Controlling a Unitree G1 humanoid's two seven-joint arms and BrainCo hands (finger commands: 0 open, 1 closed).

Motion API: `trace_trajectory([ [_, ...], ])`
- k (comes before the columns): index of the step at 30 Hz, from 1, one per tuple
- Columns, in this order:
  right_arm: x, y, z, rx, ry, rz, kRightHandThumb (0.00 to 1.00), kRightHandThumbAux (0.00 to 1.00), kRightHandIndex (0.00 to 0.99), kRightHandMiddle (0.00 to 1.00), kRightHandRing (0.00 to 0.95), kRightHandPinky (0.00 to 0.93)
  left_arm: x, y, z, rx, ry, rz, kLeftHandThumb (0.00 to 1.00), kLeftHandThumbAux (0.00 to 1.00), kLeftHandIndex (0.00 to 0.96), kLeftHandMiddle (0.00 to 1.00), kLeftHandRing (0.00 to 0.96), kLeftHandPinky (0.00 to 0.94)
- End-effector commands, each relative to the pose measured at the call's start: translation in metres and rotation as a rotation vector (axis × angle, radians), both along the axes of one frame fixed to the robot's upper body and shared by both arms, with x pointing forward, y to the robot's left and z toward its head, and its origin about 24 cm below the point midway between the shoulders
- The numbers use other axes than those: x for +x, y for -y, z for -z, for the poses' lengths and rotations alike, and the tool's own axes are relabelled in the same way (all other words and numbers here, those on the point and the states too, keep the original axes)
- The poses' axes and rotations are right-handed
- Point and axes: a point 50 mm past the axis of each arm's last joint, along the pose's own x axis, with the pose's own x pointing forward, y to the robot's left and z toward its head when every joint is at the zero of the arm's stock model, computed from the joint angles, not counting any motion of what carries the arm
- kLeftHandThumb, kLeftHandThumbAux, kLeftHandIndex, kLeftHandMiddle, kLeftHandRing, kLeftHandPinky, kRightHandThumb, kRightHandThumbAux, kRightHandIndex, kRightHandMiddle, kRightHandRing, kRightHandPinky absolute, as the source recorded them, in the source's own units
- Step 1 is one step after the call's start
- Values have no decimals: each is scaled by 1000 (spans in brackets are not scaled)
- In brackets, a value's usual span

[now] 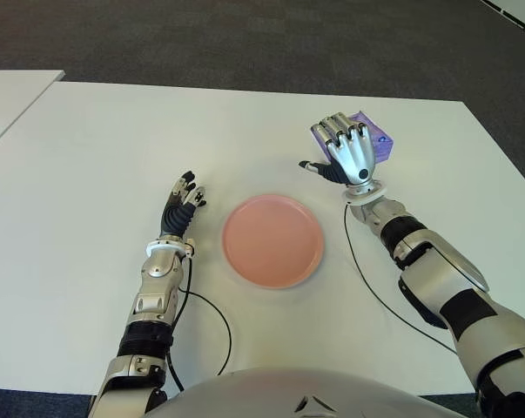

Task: Put the tissue paper into the plate.

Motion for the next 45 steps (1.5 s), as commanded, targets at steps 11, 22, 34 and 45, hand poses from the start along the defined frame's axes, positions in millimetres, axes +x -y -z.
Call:
trace_trajectory([
  [11, -4, -26, -9, 53, 53, -111, 954, 657, 386, 502, 532, 818, -13, -1, 27, -17, -144, -16, 0, 513, 8, 9, 0, 3],
  [22, -35, -78, -3, 107, 80, -402, 951, 660, 380, 500, 528, 821, -10, 2, 26, 4, -141, -15, 0, 505, 0, 12, 0, 10],
  [34, -70, -90, -8, 118, 37, -538, 950, 660, 383, 501, 524, 804, -9, 4, 25, 20, -134, -13, 0, 505, 2, 24, 1, 0],
  [45, -83, -97, -6, 97, -78, -602, 951, 659, 385, 504, 524, 778, -9, 3, 27, -3, -135, -12, 0, 533, 19, 18, 0, 0],
])
